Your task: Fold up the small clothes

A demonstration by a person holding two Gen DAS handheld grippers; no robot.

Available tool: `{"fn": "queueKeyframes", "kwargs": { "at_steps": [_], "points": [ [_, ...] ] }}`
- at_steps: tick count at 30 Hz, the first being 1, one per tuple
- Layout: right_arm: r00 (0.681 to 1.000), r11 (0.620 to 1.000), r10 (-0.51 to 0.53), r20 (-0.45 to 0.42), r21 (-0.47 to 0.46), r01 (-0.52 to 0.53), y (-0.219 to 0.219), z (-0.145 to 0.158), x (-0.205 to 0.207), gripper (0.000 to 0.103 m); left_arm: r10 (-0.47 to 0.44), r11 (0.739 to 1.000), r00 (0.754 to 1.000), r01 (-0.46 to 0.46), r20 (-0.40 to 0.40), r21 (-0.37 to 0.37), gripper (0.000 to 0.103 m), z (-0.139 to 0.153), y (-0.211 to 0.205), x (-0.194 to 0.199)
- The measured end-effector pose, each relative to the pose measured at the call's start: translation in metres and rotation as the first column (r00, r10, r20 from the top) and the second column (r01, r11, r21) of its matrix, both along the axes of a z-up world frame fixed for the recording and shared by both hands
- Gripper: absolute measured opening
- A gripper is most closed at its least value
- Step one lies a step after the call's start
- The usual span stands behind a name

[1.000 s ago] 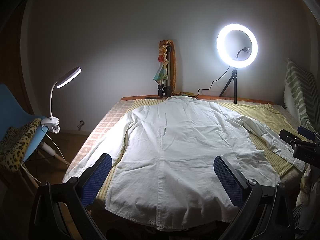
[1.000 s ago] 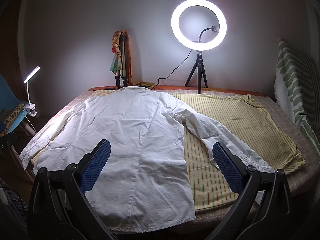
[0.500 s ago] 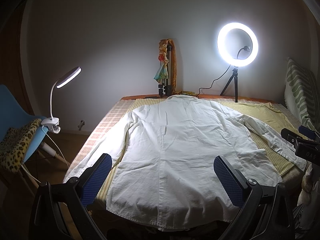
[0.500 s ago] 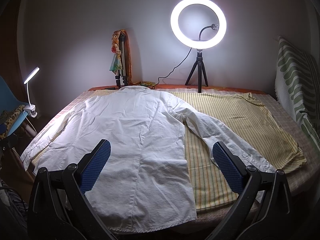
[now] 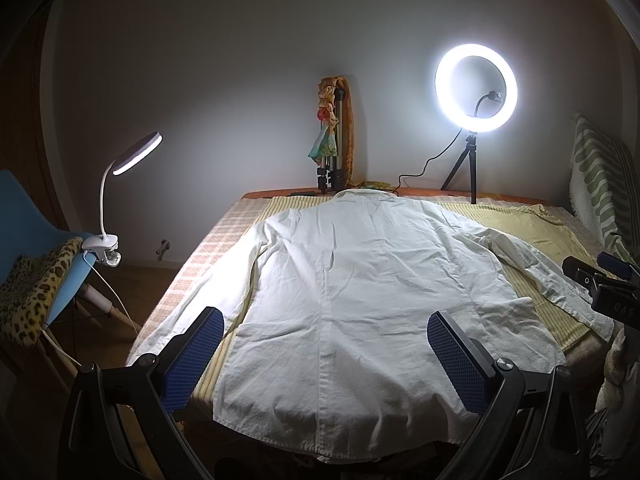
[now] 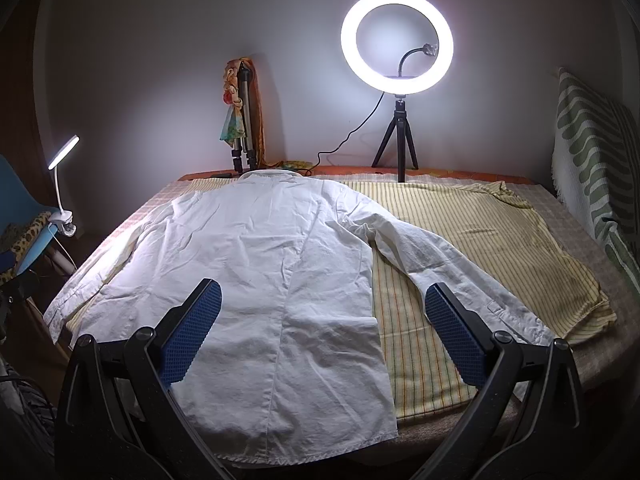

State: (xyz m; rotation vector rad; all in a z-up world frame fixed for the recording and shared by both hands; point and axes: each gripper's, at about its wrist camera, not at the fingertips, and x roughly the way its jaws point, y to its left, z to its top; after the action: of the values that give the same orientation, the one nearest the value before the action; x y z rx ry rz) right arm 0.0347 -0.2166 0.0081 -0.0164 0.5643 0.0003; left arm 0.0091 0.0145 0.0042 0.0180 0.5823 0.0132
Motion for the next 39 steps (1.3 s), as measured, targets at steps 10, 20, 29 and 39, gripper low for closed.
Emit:
{"fn": "queueKeyframes", "kwargs": {
  "at_steps": [10,20,29,39],
  "points": [
    [1.0,1.0,0.006,-0.005,0.013,-0.006,0.007,0.003,0.006,0.103,0.028,0.999,1.0,-0.029,0.006,0.017,0.103,-0.002,0.008,0.004],
    [1.0,0.999,0.011,-0.025,-0.03,-0.012,0.019,0.008,0.023,0.103,0.053,0.998,0.999,-0.053,0.002,0.015,0.101,-0.003,0.033,0.018],
    [0.999,0.998,0.027,-0.021,-0.051,-0.028,0.032,0.017,0.039,0.103,0.088,0.993,0.996,-0.087,-0.009,0.082,0.097,-0.01,0.069,0.044],
    [0.997,0.992,0.074,0.026,-0.102,-0.071,0.056,0.037,0.063,0.103,0.122,0.992,0.989,-0.119,-0.077,0.047,0.095,-0.025,0.115,0.08]
  ]
}}
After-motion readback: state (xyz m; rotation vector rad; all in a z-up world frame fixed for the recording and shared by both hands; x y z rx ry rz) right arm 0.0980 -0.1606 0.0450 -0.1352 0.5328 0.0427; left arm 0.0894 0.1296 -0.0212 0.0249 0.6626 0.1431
